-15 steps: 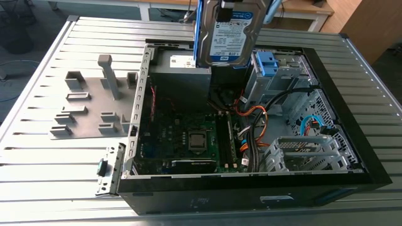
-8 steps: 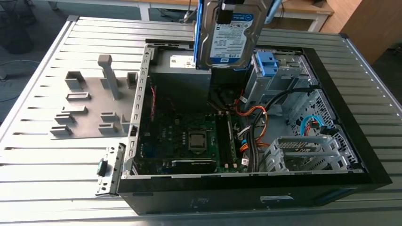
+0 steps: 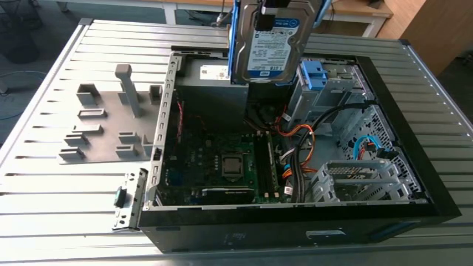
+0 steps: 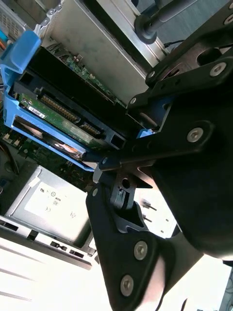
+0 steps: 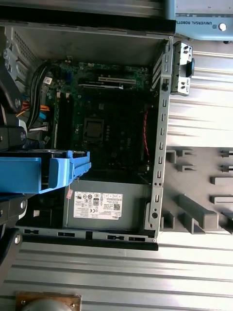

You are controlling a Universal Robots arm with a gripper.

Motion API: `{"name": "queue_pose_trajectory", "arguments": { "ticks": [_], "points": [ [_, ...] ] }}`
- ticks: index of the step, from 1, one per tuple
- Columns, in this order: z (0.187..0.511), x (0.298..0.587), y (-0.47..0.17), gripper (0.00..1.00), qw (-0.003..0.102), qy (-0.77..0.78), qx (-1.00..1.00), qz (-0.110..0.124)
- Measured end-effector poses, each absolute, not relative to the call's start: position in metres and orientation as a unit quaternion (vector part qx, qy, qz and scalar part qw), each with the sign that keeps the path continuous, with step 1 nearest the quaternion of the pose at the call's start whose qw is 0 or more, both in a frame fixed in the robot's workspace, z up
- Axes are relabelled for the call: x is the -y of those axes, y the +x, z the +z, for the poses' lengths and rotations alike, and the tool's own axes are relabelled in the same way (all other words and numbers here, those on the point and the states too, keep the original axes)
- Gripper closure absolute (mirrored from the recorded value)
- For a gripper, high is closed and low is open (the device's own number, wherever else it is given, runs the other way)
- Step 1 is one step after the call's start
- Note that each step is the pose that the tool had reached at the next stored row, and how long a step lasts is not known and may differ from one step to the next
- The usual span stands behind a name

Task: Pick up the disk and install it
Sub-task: 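Pick up the disk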

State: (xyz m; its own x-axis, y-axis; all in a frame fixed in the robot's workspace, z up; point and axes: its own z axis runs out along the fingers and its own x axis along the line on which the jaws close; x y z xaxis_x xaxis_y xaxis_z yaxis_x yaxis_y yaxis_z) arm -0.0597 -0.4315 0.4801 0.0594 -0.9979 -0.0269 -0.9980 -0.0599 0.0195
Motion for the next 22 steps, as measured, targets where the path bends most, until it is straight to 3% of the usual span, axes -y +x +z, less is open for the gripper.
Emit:
{"name": "queue_pose_trajectory", "arguments": {
  "ticks": [22],
  "points": [
    [0.48,0.448,-0.06,0.63,0.002,-0.728,-0.686,0.016]
  ]
}}
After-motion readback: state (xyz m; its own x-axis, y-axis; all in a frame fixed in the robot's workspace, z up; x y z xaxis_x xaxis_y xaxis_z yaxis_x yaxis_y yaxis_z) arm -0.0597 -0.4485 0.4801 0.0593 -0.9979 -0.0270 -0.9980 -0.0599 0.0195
